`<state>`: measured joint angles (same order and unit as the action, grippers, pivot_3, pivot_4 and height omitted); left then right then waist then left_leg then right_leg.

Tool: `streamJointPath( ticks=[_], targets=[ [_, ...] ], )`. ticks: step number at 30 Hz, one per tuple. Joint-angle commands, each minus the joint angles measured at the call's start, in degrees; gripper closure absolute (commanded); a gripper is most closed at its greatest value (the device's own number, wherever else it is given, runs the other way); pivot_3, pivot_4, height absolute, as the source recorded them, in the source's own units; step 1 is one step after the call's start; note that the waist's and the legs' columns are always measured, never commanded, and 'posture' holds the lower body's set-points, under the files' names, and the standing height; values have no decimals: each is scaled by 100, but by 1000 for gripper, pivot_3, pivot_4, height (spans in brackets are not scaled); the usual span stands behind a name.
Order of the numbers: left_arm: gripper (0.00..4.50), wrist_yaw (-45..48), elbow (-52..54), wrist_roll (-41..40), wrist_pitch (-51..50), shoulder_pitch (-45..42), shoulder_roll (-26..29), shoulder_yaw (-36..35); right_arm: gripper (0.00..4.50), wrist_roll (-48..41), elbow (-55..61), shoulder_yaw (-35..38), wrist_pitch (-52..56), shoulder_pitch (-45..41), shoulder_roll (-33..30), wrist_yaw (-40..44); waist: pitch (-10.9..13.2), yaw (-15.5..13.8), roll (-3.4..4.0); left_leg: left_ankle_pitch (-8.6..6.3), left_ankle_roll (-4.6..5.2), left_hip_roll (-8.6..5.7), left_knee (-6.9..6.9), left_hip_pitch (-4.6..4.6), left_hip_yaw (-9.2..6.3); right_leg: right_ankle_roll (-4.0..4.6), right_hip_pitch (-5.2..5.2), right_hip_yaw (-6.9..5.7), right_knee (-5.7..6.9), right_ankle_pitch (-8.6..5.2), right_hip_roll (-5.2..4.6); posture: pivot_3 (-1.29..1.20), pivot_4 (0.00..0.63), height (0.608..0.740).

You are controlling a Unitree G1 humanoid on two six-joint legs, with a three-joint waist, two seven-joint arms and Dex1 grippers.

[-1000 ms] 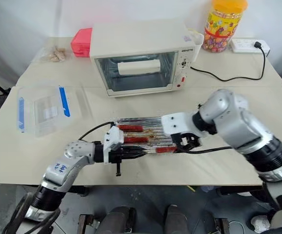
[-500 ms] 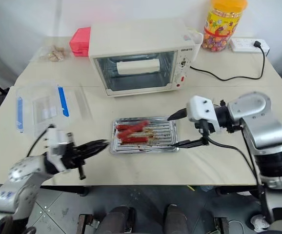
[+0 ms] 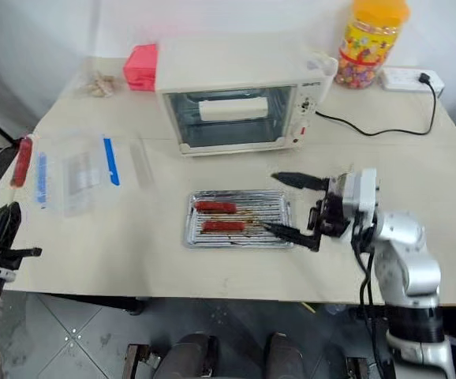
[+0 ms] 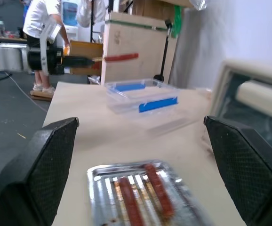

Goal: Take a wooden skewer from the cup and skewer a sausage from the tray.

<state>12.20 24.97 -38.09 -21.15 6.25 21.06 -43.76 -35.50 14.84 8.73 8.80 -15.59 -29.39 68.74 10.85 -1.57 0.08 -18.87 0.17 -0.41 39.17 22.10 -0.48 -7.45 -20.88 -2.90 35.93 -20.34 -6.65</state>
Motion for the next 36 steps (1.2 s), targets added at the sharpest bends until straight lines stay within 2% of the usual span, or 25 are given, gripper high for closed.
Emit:
streamJointPath(
  ticks=[1,8,16,25,29,31,34,36],
  targets=[
    [4500,-687,-145,242,-591,-591,518,246,50,-18,319,73,-96,66,-119,-153,-1,4,-1,2,3,-4,0,-2,0,-3,5,-1,-1,2,0,0,150,740],
    [4500,-1348,-843,523,-1405,-1661,889,771,50,-39,368,73,-131,107,-300,-137,-1,61,0,0,-4,5,-20,-25,12,-1,6,-6,-1,4,12,0,150,740],
    [4500,-1519,-1379,783,-1451,-2082,750,966,50,-67,550,100,-108,231,-396,-308,-1,107,-1,0,-4,8,-19,-25,23,-1,2,-13,0,4,13,0,150,740],
    [1839,-1296,-1270,838,-1241,-2096,767,925,0,-70,546,81,-61,252,-490,-309,-3,84,-5,0,-4,6,-14,-25,23,-1,4,-13,0,4,10,0,150,740],
    [548,-148,-654,593,-782,-1529,1071,866,0,-87,440,219,-93,317,-641,-214,-3,103,-5,0,-4,8,-18,-25,25,-1,2,-10,-3,4,8,0,150,740],
    [33,539,-371,146,-714,-1353,1237,730,0,-99,427,285,-89,355,-743,-173,-3,125,-4,-1,-5,11,-19,-24,25,-1,2,-8,-5,4,6,0,150,740],
    [33,2700,4,-405,-500,-584,2016,655,0,-165,459,433,-57,563,-933,-59,-3,156,-4,-2,-8,16,-18,-25,18,2,11,1,-13,3,-4,0,150,740],
    [33,3816,83,-350,-304,-27,2524,843,0,-172,470,492,-93,728,-1053,55,1,163,5,-4,-9,14,-24,-27,13,6,21,12,-28,1,-9,0,150,740]
  ],
)
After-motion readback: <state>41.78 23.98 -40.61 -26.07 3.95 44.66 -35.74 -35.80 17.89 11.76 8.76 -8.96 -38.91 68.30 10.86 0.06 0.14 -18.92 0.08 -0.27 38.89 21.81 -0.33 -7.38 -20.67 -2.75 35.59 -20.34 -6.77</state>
